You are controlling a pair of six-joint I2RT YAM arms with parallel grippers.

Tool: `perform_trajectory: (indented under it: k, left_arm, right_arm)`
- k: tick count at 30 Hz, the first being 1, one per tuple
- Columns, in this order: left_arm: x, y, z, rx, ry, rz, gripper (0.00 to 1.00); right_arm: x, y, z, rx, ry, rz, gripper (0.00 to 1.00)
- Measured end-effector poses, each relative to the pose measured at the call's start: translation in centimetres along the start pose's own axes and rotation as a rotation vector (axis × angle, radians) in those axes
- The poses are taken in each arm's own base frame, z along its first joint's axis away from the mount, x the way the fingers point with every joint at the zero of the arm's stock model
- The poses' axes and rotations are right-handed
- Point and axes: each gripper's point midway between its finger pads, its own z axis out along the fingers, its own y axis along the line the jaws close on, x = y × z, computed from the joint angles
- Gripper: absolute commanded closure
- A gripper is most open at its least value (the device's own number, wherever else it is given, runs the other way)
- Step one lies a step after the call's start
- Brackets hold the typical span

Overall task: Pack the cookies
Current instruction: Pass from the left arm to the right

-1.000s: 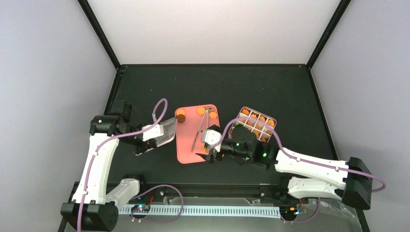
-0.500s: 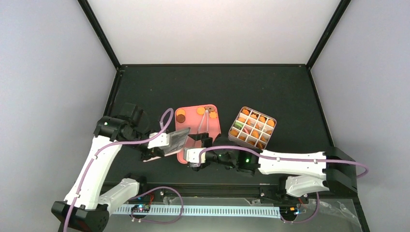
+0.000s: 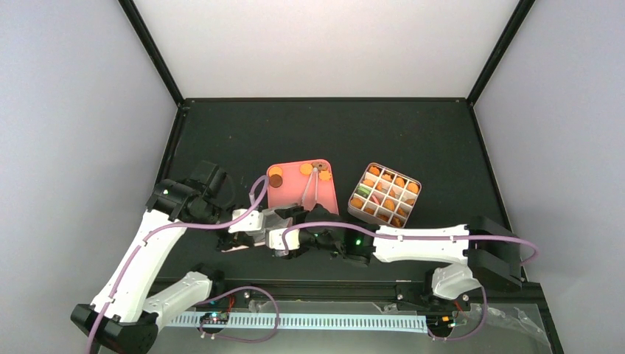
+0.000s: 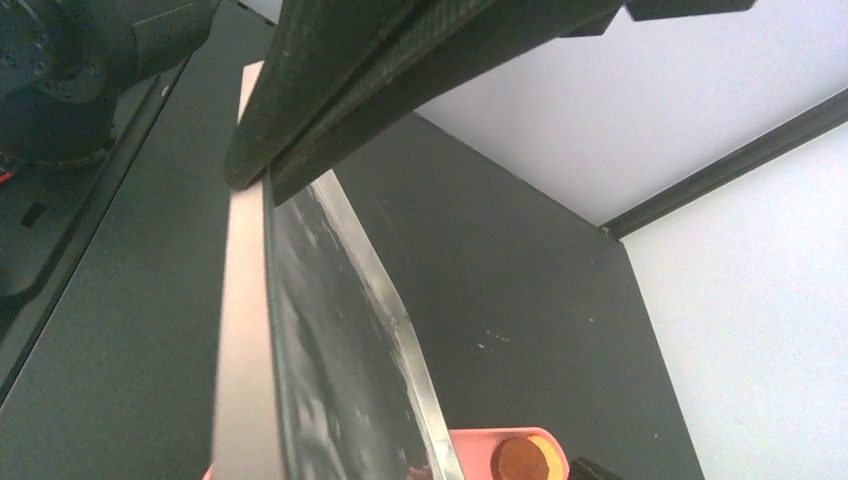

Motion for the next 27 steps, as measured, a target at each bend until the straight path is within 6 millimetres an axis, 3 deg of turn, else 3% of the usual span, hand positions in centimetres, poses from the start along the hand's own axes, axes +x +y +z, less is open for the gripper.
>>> perform_trajectory:
  k: [4,9,12,14,17,19,22,27]
  left_arm:
    - [-0.2,-0.5,0.1,0.012,0.0,0.008,0.98]
    - [-0.2,-0.7,0.2,0.02,0.003,0.007,0.99]
    - [-0.2,-0.6,0.1,0.012,0.011,0.009,0.99]
    - [-0.3,-0.1,-0.3,-0.02,0.024,0.023,0.98]
    - [-0.4,0.0,-0.5,-0.029,0.025,0.022,0.98]
    - [-0.5,0.3,-0.6,-0.044,0.028,0.025,0.77]
    - [-0.7,0.9,-0.8,-0.082,0.03,0.026,0.27]
    - [-0.8,4.4,-2.3,-0.305,0.062,0.024,0.02]
  right_arm:
    - [0.2,0.3,0.6,-0.013,0.005,-0.001,0.39]
    - [-0.3,0.5,0.8,-0.026,-0.003,-0.004,0.81]
    - [0.0,1.2,0.8,-0.055,0.016,-0.019,0.98]
    - [0.7,2.5,0.8,-0.096,0.046,-0.032,0.99]
    - [0.7,2.4,0.9,-0.082,0.05,-0.045,0.99]
    - [0.8,2.1,0.9,-0.066,0.057,-0.047,0.99]
    - [0.7,1.0,0.9,-0.013,0.061,-0.042,0.99]
    - [0.5,-2.0,-0.1,0.129,0.065,-0.01,0.99]
